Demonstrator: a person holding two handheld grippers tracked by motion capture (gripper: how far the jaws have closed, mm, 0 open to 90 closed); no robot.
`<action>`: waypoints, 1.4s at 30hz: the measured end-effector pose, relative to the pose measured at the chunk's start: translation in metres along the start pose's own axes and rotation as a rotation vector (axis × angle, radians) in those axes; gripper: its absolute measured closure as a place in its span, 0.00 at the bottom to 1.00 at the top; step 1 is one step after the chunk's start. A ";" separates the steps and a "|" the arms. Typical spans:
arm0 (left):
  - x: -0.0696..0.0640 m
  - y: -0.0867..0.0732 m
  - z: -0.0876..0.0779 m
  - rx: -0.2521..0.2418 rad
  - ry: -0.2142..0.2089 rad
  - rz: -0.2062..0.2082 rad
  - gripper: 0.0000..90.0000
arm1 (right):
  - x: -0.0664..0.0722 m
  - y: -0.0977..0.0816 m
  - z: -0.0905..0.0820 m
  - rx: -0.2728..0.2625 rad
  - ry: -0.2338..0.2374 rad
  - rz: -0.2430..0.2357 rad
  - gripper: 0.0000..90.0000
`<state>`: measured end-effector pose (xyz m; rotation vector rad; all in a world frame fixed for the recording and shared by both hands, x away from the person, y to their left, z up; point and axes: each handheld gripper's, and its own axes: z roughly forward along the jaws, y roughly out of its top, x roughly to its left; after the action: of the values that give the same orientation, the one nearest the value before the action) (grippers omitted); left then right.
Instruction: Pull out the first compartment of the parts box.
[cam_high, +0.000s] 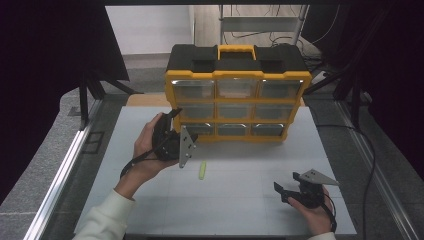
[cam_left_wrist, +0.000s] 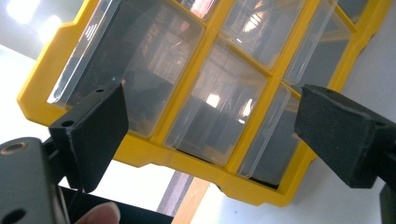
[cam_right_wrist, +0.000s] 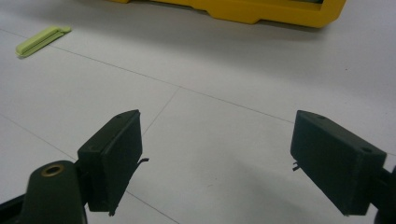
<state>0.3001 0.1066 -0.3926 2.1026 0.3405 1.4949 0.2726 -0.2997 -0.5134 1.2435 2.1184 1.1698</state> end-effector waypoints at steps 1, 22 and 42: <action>0.000 0.000 0.000 0.001 0.000 0.001 0.12 | 0.000 0.000 0.000 0.000 0.000 0.001 0.19; 0.010 0.007 0.005 -0.004 0.018 -0.007 0.12 | 0.000 0.000 0.000 0.005 -0.003 0.001 0.19; 0.017 0.011 0.009 -0.009 0.032 -0.006 0.12 | -0.002 -0.001 0.001 0.005 -0.010 0.004 0.19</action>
<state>0.3132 0.1034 -0.3748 2.0708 0.3506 1.5249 0.2737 -0.3012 -0.5144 1.2542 2.1135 1.1583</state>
